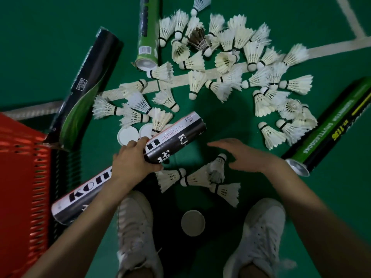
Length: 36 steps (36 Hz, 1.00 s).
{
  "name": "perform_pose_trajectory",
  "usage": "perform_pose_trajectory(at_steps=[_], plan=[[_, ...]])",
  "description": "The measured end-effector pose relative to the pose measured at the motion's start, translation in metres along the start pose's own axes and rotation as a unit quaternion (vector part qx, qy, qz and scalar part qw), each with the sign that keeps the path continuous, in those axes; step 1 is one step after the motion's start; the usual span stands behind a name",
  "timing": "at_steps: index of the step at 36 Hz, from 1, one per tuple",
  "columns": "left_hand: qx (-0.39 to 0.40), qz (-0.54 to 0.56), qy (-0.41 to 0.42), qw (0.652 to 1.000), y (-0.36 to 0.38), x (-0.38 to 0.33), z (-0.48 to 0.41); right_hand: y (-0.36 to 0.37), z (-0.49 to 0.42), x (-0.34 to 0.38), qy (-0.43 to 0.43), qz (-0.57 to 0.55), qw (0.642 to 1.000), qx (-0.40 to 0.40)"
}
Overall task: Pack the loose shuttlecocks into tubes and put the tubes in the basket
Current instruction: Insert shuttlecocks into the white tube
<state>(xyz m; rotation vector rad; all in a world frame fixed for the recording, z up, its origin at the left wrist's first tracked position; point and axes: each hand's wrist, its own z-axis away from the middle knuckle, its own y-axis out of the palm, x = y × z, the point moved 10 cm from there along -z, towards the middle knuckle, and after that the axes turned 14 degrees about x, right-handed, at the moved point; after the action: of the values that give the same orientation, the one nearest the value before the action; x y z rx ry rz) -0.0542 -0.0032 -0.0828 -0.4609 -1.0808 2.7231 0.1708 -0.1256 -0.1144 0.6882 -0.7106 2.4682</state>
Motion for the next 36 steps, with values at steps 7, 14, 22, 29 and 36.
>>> perform_pose_trajectory(at_steps=[7,14,22,29,36], plan=[[0.005,0.0,0.02,1.0,0.008,-0.011,0.001,0.026,-0.016,-0.007,0.016,0.148,0.989,-0.021],[0.01,-0.007,0.017,1.0,0.013,-0.017,-0.001,-0.01,0.005,-0.034,0.031,0.023,0.969,-0.246],[0.01,0.005,0.033,0.999,0.012,-0.028,-0.003,-0.043,0.042,-0.062,-0.047,-0.461,0.797,-0.388],[0.009,0.051,0.066,0.996,0.008,-0.034,0.002,-0.068,0.036,-0.028,-0.147,-0.617,0.681,-0.367],[-0.013,0.052,0.094,0.994,-0.002,-0.044,0.006,-0.074,0.029,0.01,-0.107,-0.486,0.809,-0.313]])
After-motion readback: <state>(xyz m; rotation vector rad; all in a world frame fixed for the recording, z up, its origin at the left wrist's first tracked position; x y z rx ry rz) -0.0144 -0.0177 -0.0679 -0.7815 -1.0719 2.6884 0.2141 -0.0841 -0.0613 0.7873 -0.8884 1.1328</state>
